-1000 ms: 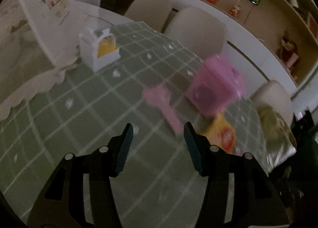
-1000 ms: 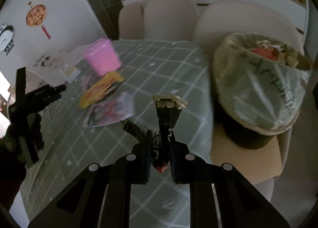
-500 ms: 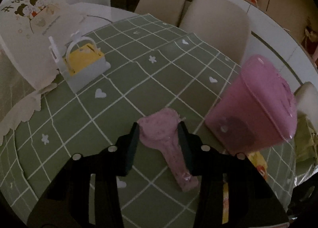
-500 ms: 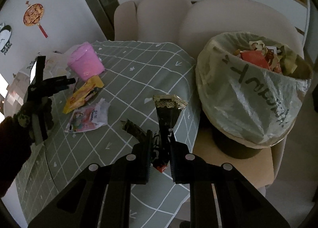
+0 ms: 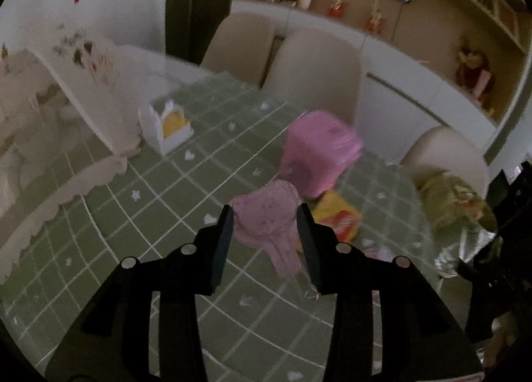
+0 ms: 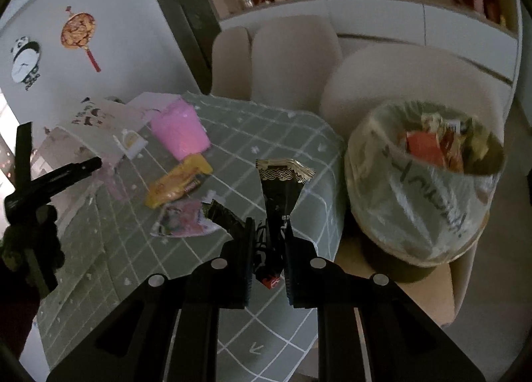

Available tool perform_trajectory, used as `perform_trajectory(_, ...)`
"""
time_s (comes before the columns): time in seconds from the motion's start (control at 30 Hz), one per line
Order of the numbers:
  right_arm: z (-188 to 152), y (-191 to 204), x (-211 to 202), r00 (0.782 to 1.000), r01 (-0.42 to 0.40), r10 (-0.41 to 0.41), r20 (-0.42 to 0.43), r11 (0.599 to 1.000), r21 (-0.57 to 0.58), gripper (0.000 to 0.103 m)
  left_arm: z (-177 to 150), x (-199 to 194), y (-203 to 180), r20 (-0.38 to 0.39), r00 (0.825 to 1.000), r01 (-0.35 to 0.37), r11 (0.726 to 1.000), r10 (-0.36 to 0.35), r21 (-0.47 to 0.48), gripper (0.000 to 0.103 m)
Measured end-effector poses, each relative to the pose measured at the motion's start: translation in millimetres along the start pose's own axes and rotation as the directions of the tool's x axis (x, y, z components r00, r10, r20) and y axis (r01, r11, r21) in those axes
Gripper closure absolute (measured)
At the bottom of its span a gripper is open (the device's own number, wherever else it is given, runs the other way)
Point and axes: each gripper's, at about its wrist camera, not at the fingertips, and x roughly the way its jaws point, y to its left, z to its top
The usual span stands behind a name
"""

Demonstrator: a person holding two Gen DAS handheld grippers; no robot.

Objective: Collect trash
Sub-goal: 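Carry the pink scoop in the left tool while the right tool carries the dark stick to the trash bag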

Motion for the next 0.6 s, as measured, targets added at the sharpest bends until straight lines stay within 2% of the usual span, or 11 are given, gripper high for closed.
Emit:
perform_trajectory(0.17, 24.3, -0.7, -25.0, 0.998, -0.007, 0.01, 0.068, 0.999, -0.045, 0.087, 23.4, -38.1, -30.6, 0.084, 0.995, 0.056, 0.998, -0.058, 0.017, 0.065)
perform_trajectory(0.3, 51.8, -16.8, -50.0, 0.991, 0.008, 0.003, 0.137, 0.997, -0.079, 0.087, 43.2, -55.0, -68.4, 0.139, 0.983, 0.122, 0.992, -0.124, 0.025, 0.065)
perform_trajectory(0.4, 70.5, -36.9, -64.9, 0.985, 0.031, -0.014, 0.175, 0.995, -0.091, 0.087, 53.7, -55.7, -105.3, 0.155, 0.971, 0.179, 0.983, -0.183, 0.038, 0.065)
perform_trajectory(0.6, 93.7, -92.3, -91.5, 0.969, 0.078, -0.053, 0.24, 0.992, -0.098, 0.087, 63.6, -32.5, -184.2, 0.152, 0.949, 0.267, 0.96, -0.277, 0.083, 0.065)
